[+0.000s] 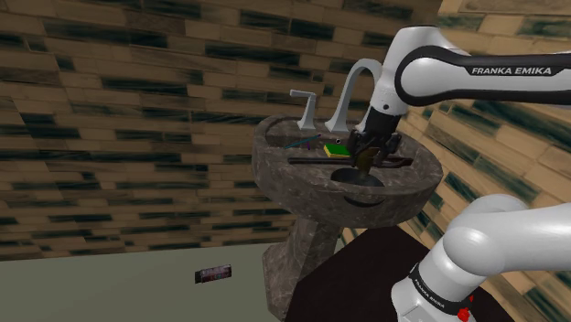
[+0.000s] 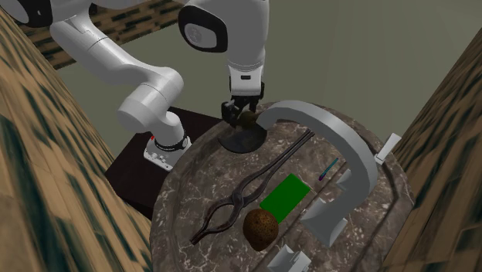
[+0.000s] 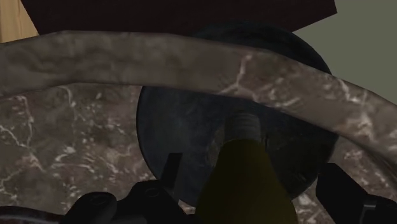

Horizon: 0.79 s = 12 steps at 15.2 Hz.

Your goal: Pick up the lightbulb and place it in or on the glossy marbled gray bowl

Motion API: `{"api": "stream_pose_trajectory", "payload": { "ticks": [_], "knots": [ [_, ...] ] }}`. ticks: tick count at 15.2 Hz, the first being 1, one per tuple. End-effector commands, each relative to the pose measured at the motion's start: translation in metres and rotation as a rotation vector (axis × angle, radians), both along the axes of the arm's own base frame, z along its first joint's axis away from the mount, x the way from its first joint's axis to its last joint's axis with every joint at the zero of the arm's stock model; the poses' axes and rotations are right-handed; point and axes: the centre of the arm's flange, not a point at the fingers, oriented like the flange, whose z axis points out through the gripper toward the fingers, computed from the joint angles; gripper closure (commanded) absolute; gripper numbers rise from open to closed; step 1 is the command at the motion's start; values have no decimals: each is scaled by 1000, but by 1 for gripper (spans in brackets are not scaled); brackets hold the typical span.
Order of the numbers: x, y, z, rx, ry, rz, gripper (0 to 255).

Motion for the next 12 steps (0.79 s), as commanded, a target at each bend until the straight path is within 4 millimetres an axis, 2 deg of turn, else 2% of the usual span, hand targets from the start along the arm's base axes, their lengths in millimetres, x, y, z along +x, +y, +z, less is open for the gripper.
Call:
{"api": "stream_pose_trajectory", "payload": {
  "ticks": [1, 4, 8, 12],
  "knots": [
    [0, 0, -1, 0, 4, 0, 0],
    [0, 0, -1, 0, 3, 0, 0],
    [1, 0, 49, 0, 3, 0, 0],
    [1, 0, 49, 0, 3, 0, 0]
  ]
}}
